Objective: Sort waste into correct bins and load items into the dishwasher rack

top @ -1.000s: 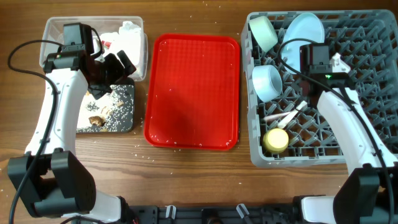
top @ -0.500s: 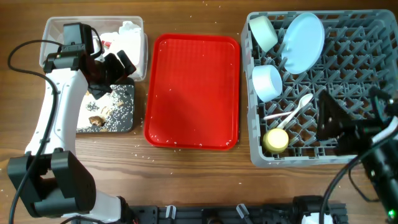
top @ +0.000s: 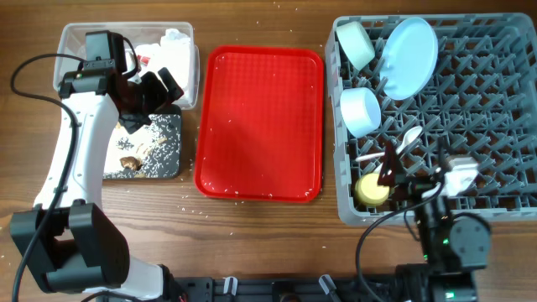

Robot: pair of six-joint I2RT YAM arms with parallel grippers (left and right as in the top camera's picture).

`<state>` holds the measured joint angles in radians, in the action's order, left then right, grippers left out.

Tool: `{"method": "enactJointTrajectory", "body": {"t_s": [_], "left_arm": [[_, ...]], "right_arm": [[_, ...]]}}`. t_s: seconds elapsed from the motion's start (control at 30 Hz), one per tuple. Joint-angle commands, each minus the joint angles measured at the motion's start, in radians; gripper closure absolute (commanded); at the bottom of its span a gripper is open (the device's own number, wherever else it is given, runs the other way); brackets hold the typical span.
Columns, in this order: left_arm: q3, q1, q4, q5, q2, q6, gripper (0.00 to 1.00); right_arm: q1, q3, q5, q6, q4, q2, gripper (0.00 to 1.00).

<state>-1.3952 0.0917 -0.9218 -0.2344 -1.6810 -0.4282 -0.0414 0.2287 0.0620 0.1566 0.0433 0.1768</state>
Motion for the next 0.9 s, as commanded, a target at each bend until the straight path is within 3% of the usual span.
{"method": "enactJointTrajectory", "body": {"t_s": [0.0, 0.17, 0.6, 0.67, 0.7, 0.77, 0.87], "left_arm": [[-0.016, 0.0, 0.0, -0.004, 0.005, 0.001, 0.0], [-0.016, 0.0, 0.0, -0.004, 0.005, 0.001, 0.0], [-0.016, 0.0, 0.002, 0.006, 0.012, 0.011, 0.0], [-0.016, 0.003, -0.016, 0.213, 0.068, 0.058, 0.0], [-0.008, 0.003, -0.023, 0.249, 0.105, 0.058, 0.0], [0.1, 0.002, 0.074, 0.213, 0.23, 0.058, 0.0], [0.524, 0.002, 0.452, 0.105, 0.583, 0.084, 0.0]], "right_arm": [[-0.004, -0.145, -0.009, 0.034, -0.043, -0.144, 0.0], [-0.004, -0.226, -0.009, 0.032, -0.046, -0.174, 0.0], [-0.005, -0.224, -0.009, 0.029, -0.046, -0.163, 0.0], [-0.005, -0.224, -0.009, 0.03, -0.046, -0.163, 0.0], [-0.005, -0.224, -0.009, 0.029, -0.046, -0.163, 0.0], [-0.005, -0.224, -0.009, 0.029, -0.046, -0.163, 0.0], [-0.005, -0.224, -0.009, 0.029, -0.046, -0.163, 0.0]]}}
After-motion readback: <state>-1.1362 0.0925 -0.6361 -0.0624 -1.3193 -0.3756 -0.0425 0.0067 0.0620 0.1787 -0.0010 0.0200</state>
